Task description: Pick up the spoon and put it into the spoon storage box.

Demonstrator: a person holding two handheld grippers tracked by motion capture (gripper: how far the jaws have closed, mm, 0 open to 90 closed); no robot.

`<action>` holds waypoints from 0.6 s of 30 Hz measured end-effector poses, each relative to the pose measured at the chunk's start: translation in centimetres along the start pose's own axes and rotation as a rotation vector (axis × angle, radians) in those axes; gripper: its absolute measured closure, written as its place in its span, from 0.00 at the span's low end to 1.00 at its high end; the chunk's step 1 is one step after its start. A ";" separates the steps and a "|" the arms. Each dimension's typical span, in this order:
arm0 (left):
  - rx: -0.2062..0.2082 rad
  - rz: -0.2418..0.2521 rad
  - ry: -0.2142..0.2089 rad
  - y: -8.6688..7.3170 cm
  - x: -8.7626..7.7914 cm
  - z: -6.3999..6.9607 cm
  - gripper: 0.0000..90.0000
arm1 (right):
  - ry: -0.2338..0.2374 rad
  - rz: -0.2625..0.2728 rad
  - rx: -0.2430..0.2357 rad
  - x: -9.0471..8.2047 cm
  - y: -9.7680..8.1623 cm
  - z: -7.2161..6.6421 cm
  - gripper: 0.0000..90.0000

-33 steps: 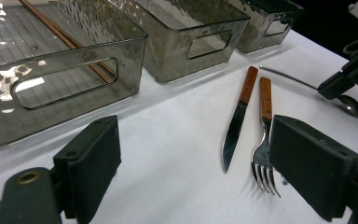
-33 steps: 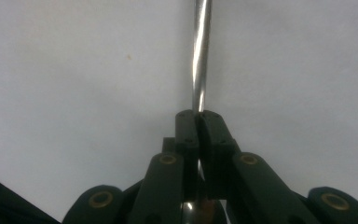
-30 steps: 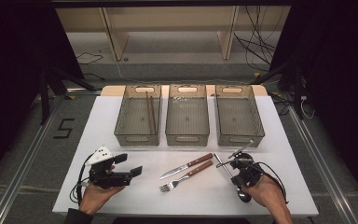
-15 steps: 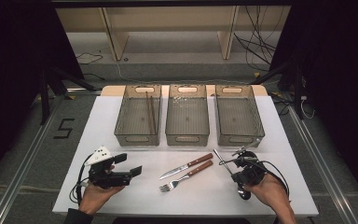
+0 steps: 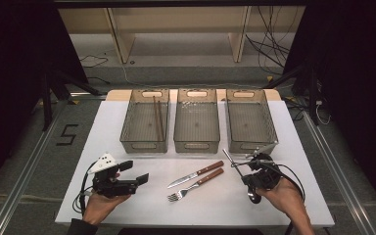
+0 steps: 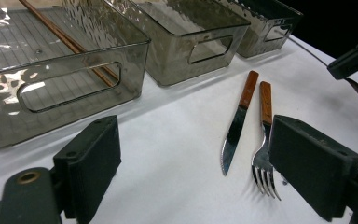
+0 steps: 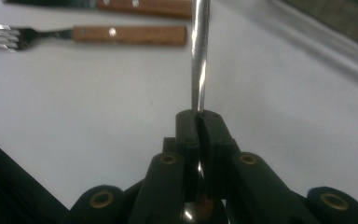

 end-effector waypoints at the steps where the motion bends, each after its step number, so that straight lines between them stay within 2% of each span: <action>1: 0.000 0.005 0.000 0.0 -0.1 0.0 0.18 | 0.005 0.014 0.001 -0.2 0.3 0.1 0.97; 8: 0.001 0.027 -0.006 0.1 -0.3 -0.1 0.18 | 0.027 0.108 0.035 -0.7 2.4 0.9 0.96; 14: 0.003 0.028 -0.001 0.1 -0.4 -0.1 0.18 | 0.046 0.148 0.042 -0.6 4.0 0.9 0.96; 18: 0.004 0.029 0.000 0.0 -0.6 -0.2 0.18 | 0.056 0.182 0.044 -0.5 5.7 0.6 0.96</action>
Point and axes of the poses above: each handheld gripper's, and its own axes: x roughly forward along the jaws, y roughly out of its top, z roughly to its right, the point moved 1 cm from there along x, roughly forward along the jaws, and after that the axes turned 11 degrees about z, right-handed, at the moved point
